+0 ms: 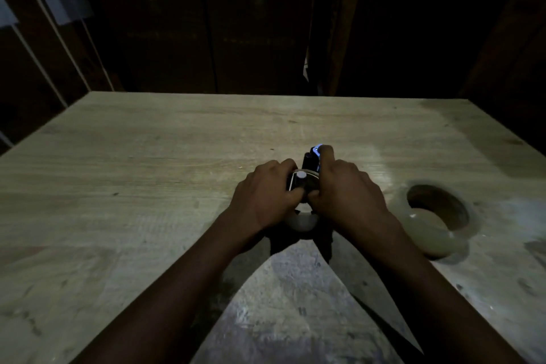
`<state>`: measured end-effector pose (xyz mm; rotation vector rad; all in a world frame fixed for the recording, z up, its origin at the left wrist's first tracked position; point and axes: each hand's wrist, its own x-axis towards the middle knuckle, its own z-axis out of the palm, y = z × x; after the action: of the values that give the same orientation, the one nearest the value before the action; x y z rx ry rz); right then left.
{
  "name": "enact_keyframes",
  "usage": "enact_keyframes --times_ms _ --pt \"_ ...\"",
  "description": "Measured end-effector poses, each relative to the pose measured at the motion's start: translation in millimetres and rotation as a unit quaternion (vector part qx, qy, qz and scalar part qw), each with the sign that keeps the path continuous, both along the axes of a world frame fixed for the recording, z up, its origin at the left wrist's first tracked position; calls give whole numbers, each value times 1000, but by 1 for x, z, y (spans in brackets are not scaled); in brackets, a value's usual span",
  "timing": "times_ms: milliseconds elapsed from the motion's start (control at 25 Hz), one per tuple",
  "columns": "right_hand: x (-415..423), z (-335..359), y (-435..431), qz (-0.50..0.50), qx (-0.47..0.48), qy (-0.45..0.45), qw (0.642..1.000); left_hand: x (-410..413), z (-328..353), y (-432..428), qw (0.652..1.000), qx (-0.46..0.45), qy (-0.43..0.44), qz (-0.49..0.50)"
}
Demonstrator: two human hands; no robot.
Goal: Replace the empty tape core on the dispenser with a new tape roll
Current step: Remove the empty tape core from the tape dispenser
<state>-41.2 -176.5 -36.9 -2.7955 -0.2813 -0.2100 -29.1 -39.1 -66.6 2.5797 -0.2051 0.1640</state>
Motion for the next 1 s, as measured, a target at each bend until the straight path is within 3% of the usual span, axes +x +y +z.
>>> enact_keyframes --times_ms 120,240,360,480,680,840,1000 --pt "9 7 3 10 -10 -27 1000 11 11 2 1000 -14 18 1" --pt "29 15 10 2 -12 -68 998 22 10 6 997 -51 -45 43" --pt "46 14 18 -5 100 -130 986 28 3 9 978 -132 -131 92" --pt "52 2 25 7 294 -118 948 32 -1 12 957 -179 -189 131" --pt "51 -9 31 45 424 -72 901 30 2 10 924 -248 -251 146" --pt "55 -11 29 29 495 -54 867 30 5 13 897 -373 -217 94" --pt "58 -11 20 -3 621 21 784 36 11 23 836 -514 -161 104"
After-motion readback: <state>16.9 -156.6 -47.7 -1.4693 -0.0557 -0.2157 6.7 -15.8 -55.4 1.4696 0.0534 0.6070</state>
